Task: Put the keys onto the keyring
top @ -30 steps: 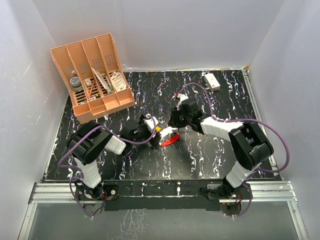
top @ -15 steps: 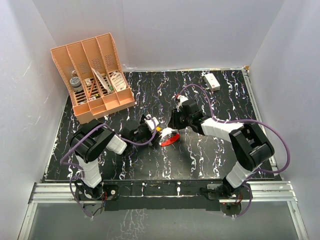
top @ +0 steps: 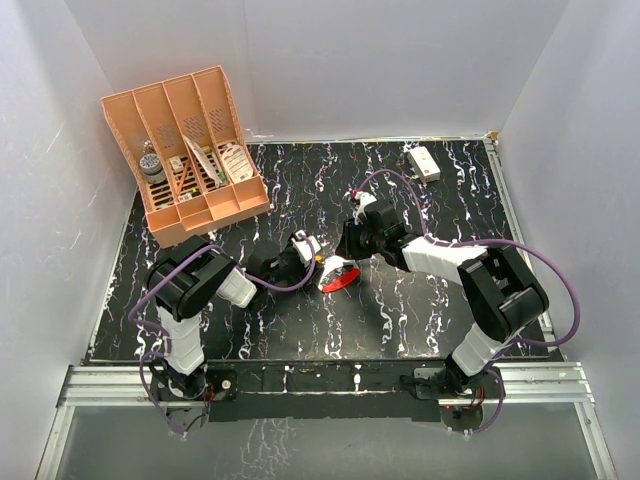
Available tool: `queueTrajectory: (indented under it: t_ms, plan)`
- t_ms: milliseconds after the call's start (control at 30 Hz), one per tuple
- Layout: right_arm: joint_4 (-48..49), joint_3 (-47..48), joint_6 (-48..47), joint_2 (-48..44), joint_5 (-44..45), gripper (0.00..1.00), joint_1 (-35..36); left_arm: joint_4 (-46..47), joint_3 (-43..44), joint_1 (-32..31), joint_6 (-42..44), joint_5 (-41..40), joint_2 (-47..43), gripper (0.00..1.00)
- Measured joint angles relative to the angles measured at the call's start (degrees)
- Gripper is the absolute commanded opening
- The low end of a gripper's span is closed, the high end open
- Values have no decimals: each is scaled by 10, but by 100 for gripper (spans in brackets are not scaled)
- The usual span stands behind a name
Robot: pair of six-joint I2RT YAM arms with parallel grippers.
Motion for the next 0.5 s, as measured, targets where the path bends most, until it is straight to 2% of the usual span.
queueTrajectory:
  t_ms: [300,500]
  plan:
    - [1,0,0,0,-6,26,0,0,0,0,2,10,0,42]
    - [1,-1,0,0,-13,26,0,-1,2,0,2,17,0,28]
